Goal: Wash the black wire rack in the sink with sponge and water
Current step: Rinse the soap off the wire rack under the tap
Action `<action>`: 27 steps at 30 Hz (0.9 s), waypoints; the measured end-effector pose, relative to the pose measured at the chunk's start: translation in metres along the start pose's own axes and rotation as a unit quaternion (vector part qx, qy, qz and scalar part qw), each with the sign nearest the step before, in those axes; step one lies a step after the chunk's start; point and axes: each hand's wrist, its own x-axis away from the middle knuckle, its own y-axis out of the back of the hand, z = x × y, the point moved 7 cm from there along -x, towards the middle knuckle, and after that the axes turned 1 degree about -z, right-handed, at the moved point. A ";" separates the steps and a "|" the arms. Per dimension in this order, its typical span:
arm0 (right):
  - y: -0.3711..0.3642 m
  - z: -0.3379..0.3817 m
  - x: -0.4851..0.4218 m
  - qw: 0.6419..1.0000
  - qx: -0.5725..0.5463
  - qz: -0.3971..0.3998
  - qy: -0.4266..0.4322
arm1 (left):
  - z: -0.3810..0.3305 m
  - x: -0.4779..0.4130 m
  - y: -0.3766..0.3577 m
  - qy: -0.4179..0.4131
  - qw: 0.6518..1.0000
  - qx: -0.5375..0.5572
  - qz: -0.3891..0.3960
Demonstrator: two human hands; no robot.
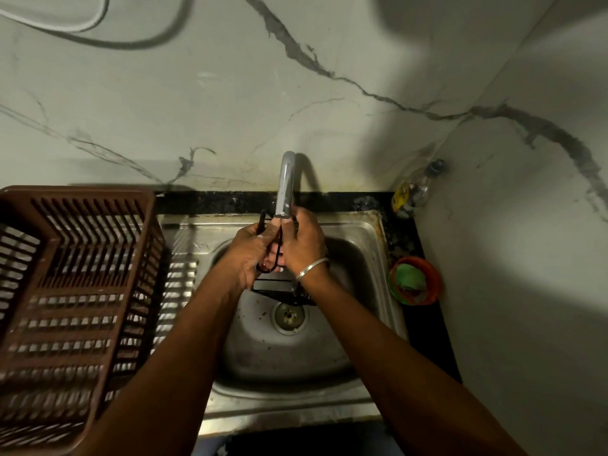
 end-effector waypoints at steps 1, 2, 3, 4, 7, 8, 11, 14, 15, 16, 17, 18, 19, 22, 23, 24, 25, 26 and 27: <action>0.001 0.002 0.001 1.000 -0.017 -0.004 0.001 | 0.001 0.000 0.000 0.003 1.000 0.003 0.004; 0.001 0.002 0.001 0.999 -0.033 -0.001 0.004 | 0.002 0.000 0.001 0.006 1.000 0.013 0.007; 0.003 0.001 0.000 0.999 -0.043 0.002 0.005 | 0.003 -0.002 0.004 0.010 1.000 0.022 0.009; 0.004 -0.002 -0.001 0.999 -0.048 0.002 -0.002 | 0.004 -0.003 0.007 0.015 0.999 0.028 0.012; 0.005 -0.015 -0.008 0.999 -0.036 0.013 -0.029 | 0.004 -0.004 0.011 0.035 0.999 0.023 0.018; 0.005 -0.014 -0.008 1.000 -0.010 0.014 -0.016 | 0.005 -0.003 0.010 0.042 0.999 0.022 0.020; 0.005 -0.001 -0.010 0.993 0.105 0.039 0.042 | 0.009 0.001 0.007 0.059 0.995 0.076 0.035; 0.001 0.005 -0.010 0.981 0.167 0.070 0.070 | 0.015 -0.005 0.009 0.060 0.997 0.054 0.003; -0.001 0.005 -0.009 0.978 0.182 0.069 0.073 | 0.015 -0.008 0.012 0.062 0.997 0.030 -0.023; -0.002 0.006 -0.007 0.975 0.198 0.065 0.076 | 0.016 -0.013 0.015 0.067 0.996 0.015 -0.048; -0.002 0.007 -0.006 0.973 0.208 0.061 0.075 | 0.017 -0.018 0.017 0.072 0.995 0.010 -0.069; -0.002 0.007 -0.005 0.973 0.209 0.059 0.071 | 0.017 -0.021 0.018 0.078 0.994 0.018 -0.081; -0.004 0.006 -0.005 0.976 0.202 0.056 0.065 | 0.018 -0.024 0.019 0.084 0.992 0.040 -0.081; -0.014 0.002 0.000 0.982 0.178 0.045 0.043 | 0.023 -0.025 0.023 0.107 0.989 0.074 -0.066; -0.020 -0.001 0.005 0.983 0.170 0.054 0.048 | 0.028 -0.025 0.027 0.118 0.988 0.077 -0.064; -0.026 -0.004 0.010 0.983 0.158 0.074 0.057 | 0.035 -0.026 0.030 0.133 0.986 0.078 -0.060; -0.032 -0.009 0.014 0.983 0.145 0.096 0.066 | 0.042 -0.027 0.032 0.149 0.984 0.082 -0.057; -0.033 -0.012 0.017 0.982 0.136 0.110 0.076 | 0.048 -0.026 0.032 0.165 0.980 0.093 -0.052; -0.032 -0.015 0.017 0.982 0.130 0.105 0.087 | 0.054 -0.027 0.032 0.176 0.977 0.109 -0.049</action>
